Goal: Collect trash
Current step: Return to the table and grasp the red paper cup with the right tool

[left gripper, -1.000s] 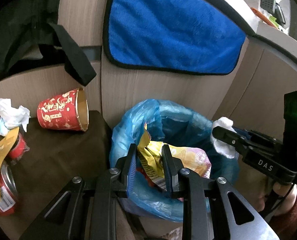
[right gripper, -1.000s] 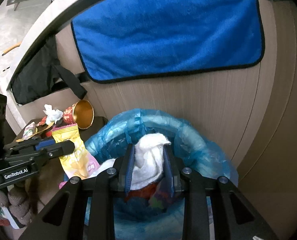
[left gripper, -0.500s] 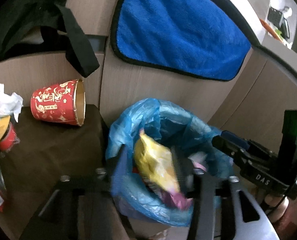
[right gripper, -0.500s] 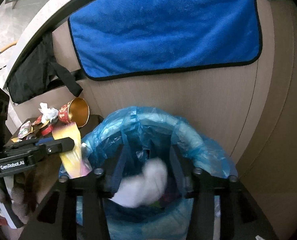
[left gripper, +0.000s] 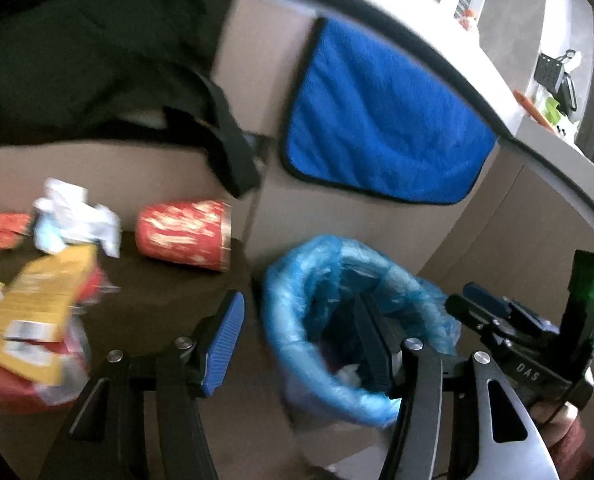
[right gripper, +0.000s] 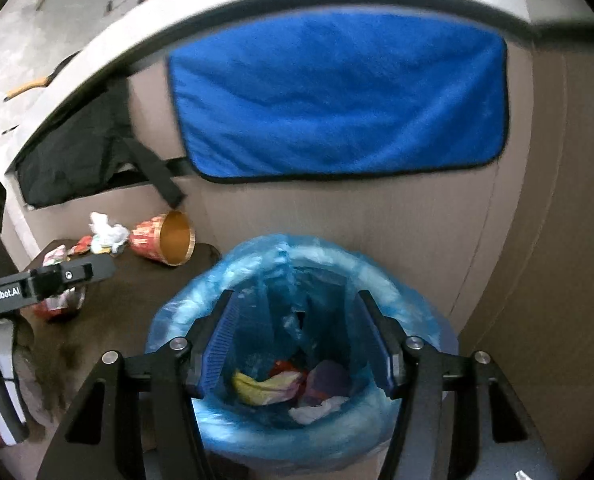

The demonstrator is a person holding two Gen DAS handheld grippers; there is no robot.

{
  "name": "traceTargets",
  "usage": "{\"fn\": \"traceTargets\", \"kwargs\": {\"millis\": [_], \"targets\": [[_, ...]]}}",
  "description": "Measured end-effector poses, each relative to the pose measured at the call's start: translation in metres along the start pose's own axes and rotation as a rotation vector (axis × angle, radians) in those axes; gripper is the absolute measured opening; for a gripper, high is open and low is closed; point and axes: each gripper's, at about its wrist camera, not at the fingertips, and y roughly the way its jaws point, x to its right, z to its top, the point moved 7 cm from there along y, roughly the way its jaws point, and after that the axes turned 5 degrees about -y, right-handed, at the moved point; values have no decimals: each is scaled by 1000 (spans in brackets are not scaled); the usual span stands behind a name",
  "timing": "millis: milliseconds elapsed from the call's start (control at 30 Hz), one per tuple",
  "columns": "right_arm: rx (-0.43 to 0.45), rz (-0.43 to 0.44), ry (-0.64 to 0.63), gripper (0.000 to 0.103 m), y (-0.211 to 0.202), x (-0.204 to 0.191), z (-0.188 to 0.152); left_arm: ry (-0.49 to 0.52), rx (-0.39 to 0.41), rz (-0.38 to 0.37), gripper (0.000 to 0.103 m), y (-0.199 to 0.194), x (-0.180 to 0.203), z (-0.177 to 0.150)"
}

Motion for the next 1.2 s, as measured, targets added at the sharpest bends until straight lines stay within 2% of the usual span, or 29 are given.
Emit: {"fn": "traceTargets", "kwargs": {"millis": [133, 267, 467, 567, 667, 867, 967, 1033, 1200], "targets": [[28, 42, -45, 61, -12, -35, 13, 3, 76, 77, 58, -46, -35, 6], [18, 106, -69, 62, -10, -74, 21, -17, 124, 136, 58, -83, -72, 5], [-47, 215, -108, 62, 10, -137, 27, -57, 157, 235, 58, -120, -141, -10], [-97, 253, -133, 57, 29, -162, 28, -88, 158, 262, 58, -130, -173, -17], [-128, 246, -138, 55, 51, -175, 32, -122, 159, 266, 58, -139, -198, -23], [-123, 182, -139, 55, 97, -185, 54, -172, 154, 241, 58, -146, -229, -29], [-131, 130, -122, 55, 123, -183, 65, -200, 162, 225, 58, -146, -240, -29], [-151, 106, -103, 50, 141, -180, 69, -219, 165, 208, 58, -144, -245, -29], [-212, 89, -50, 49, 173, -173, 68, -269, 147, 202, 58, -140, -262, -33]]}}
